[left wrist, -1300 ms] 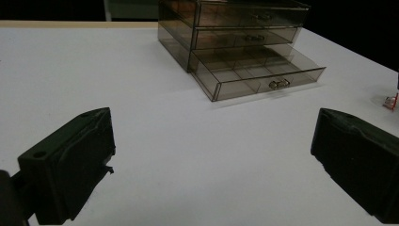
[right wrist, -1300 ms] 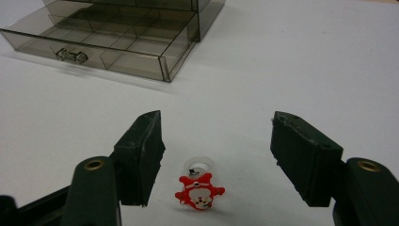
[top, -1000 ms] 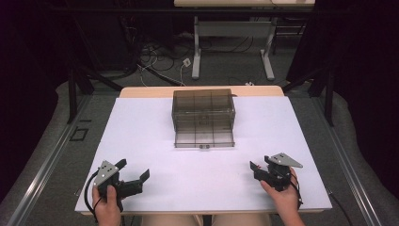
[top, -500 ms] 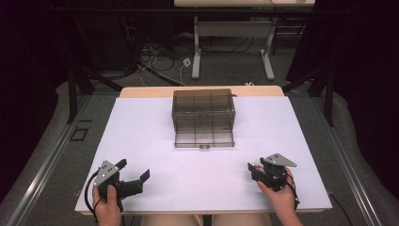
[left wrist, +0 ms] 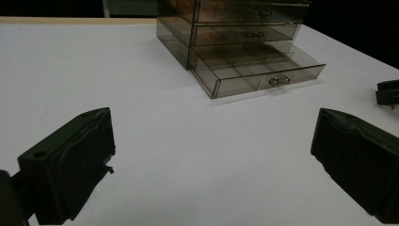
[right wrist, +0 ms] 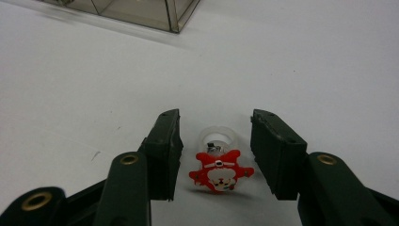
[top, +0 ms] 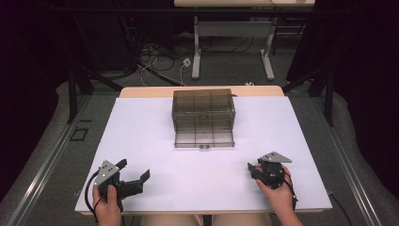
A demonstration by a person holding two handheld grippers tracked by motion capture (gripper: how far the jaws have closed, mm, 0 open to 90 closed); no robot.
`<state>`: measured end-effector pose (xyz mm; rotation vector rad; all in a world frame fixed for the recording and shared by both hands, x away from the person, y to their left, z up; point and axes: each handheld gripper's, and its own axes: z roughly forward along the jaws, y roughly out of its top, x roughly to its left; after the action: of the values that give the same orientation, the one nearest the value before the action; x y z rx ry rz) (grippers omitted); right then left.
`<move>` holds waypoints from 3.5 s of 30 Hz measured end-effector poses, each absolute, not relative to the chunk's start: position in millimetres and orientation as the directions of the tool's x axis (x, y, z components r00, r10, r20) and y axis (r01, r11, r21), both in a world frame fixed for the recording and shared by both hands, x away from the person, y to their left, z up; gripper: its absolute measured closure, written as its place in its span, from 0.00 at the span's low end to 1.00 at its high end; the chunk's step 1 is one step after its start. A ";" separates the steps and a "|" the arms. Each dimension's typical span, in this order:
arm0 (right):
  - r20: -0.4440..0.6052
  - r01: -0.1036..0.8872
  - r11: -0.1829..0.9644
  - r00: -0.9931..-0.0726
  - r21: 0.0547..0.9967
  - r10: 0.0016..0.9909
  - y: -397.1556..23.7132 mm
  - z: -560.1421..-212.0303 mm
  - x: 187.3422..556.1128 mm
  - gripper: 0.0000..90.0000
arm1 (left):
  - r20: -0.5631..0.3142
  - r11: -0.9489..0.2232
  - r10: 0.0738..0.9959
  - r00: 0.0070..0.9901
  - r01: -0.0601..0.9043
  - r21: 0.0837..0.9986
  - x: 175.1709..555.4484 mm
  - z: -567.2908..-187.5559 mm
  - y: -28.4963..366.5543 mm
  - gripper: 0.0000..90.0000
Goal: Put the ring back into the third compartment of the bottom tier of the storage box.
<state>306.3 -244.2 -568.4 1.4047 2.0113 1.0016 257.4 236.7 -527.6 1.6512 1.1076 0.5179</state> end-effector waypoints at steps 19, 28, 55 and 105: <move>-0.004 0.572 0.231 -0.370 0.787 0.929 -240.9 -568.5 308.8 0.67 | -0.181 -0.040 0.859 0.478 0.416 0.908 257.7 -528.1 236.7 0.00; 0.006 0.574 0.223 -0.369 0.788 0.930 -240.2 -568.5 308.4 0.75 | -0.182 -0.040 0.860 0.477 0.418 0.908 257.8 -528.1 236.9 0.00; 0.024 0.575 0.205 -0.365 0.792 0.931 -242.6 -566.2 307.8 0.79 | -0.180 -0.041 0.862 0.474 0.420 0.907 257.7 -528.2 237.4 0.00; 0.086 0.613 0.169 -0.364 0.772 0.927 -234.6 -517.4 348.7 0.79 | -0.183 -0.038 0.861 0.475 0.418 0.907 258.1 -527.9 237.9 0.00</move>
<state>348.7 -234.6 -517.4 1.4562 2.0457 1.0458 258.1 237.9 -527.9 1.6526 1.1177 0.5169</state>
